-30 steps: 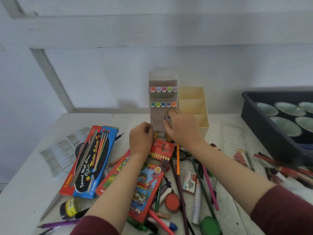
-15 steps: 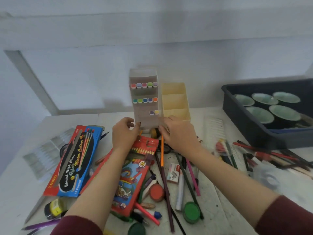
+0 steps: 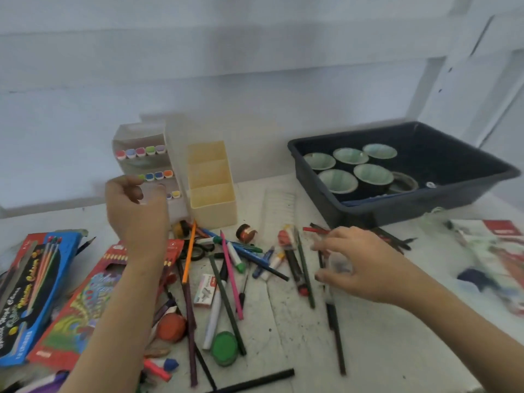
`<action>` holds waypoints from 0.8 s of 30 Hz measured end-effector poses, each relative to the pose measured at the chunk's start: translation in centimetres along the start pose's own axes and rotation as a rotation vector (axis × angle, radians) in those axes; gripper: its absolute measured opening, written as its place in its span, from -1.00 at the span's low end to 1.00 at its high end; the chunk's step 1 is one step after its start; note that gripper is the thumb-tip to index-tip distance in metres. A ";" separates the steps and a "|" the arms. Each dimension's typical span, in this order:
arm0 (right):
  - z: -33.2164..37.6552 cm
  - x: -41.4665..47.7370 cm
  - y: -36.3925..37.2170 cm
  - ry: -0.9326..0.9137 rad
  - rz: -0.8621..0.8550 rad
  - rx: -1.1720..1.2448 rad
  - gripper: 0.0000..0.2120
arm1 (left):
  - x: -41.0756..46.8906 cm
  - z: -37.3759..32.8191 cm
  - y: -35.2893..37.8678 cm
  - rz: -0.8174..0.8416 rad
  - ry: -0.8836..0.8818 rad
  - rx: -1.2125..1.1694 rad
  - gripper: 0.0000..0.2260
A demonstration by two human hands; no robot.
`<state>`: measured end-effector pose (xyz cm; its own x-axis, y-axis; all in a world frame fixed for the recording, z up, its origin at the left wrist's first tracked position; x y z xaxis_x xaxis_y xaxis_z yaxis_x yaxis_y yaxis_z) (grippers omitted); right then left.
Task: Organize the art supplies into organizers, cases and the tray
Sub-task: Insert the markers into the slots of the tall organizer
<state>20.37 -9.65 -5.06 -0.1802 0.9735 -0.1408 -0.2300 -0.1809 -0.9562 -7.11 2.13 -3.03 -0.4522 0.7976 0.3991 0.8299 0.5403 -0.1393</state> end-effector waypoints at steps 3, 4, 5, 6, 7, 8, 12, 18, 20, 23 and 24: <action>-4.0 -3.7 -0.3 0.122 0.248 -0.148 -0.14 | -3.8 -2.0 2.6 0.078 0.110 -0.069 -0.79; -4.9 -4.7 -0.2 0.158 0.304 -0.172 -0.04 | -4.9 -2.5 3.5 0.142 0.116 -0.086 -0.80; -5.8 -5.6 0.0 0.179 0.328 -0.185 0.03 | -6.1 -2.9 4.6 0.228 0.104 -0.099 -0.80; -6.5 -6.3 0.3 0.180 0.320 -0.186 0.06 | -7.2 -3.3 5.7 0.335 0.077 -0.104 -0.80; -6.7 -6.5 0.6 0.159 0.289 -0.188 0.07 | -7.9 -3.4 6.5 0.462 0.047 -0.094 -0.80; -7.2 -6.8 0.7 0.125 0.250 -0.189 0.03 | -8.9 -3.6 7.5 0.605 0.026 -0.065 -0.80; -8.8 -7.1 0.0 0.032 0.123 -0.092 -0.14 | -12.5 -4.4 9.9 1.100 0.089 0.086 -0.81; -10.1 -6.4 -1.8 -0.109 -0.021 -0.082 -0.19 | -17.5 -4.7 11.9 1.394 0.485 0.471 -0.24; -10.6 -5.9 -2.4 -0.132 -0.092 -0.106 -0.24 | -17.3 -4.4 11.9 1.272 0.462 0.501 -0.27; -11.6 -5.5 -3.9 -0.140 -0.179 0.001 -0.36 | -15.4 -3.5 10.3 1.184 0.283 0.495 -0.25; -12.0 -5.4 -4.5 -0.136 -0.197 0.065 -0.40 | -14.7 -3.3 9.3 1.176 0.220 0.480 -0.25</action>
<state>33.86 -12.42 -3.11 -0.2522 0.9638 0.0867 -0.3335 -0.0025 -0.9427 8.33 -5.40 -7.22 0.5679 0.8215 -0.0518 0.4698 -0.3752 -0.7990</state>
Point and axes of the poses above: each hand's wrist, its own x-axis towards the middle knuckle, its own y-axis out of the palm, z = x × y, the point moved 1 cm from there along x, towards the middle knuckle, and after that the axes turned 5 degrees about z, right-handed, at the moved point
